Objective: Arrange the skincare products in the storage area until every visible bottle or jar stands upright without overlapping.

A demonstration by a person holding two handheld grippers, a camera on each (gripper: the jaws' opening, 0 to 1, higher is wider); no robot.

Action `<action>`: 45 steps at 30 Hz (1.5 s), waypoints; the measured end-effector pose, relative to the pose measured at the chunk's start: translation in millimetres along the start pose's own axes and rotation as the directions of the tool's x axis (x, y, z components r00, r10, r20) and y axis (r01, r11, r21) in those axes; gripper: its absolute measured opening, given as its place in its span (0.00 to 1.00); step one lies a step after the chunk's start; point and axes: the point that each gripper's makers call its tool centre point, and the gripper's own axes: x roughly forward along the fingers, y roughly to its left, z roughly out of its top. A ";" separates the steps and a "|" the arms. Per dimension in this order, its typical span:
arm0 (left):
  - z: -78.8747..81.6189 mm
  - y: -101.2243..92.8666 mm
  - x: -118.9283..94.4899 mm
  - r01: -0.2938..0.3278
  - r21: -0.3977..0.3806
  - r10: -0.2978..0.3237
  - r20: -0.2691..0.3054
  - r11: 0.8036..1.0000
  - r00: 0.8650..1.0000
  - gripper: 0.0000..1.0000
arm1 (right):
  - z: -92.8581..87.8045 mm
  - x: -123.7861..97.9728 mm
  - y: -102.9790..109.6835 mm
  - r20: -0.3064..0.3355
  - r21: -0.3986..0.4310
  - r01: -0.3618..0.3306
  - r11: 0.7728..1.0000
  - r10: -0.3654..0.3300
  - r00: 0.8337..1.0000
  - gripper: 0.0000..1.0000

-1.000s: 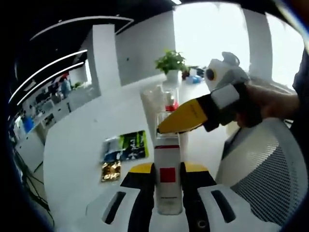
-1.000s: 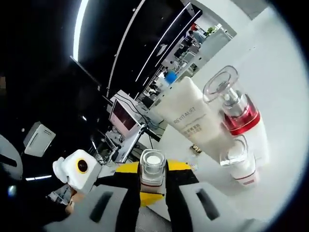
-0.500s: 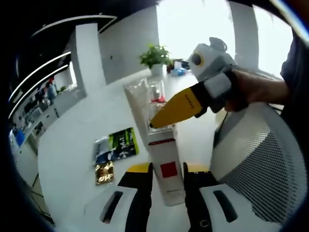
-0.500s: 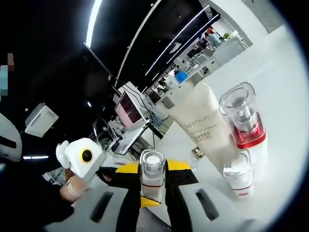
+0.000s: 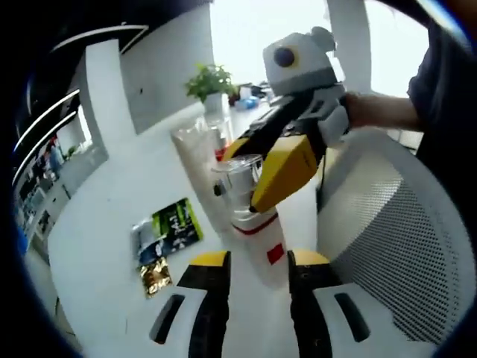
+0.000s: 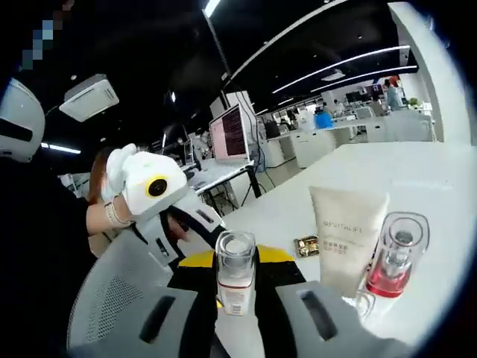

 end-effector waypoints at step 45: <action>1.9 9.7 34.4 -0.024 -0.151 0.031 0.047 0.988 0.998 0.18 | -11.8 -8.4 -15.4 -0.095 -0.201 0.007 0.979 -0.026 0.995 0.19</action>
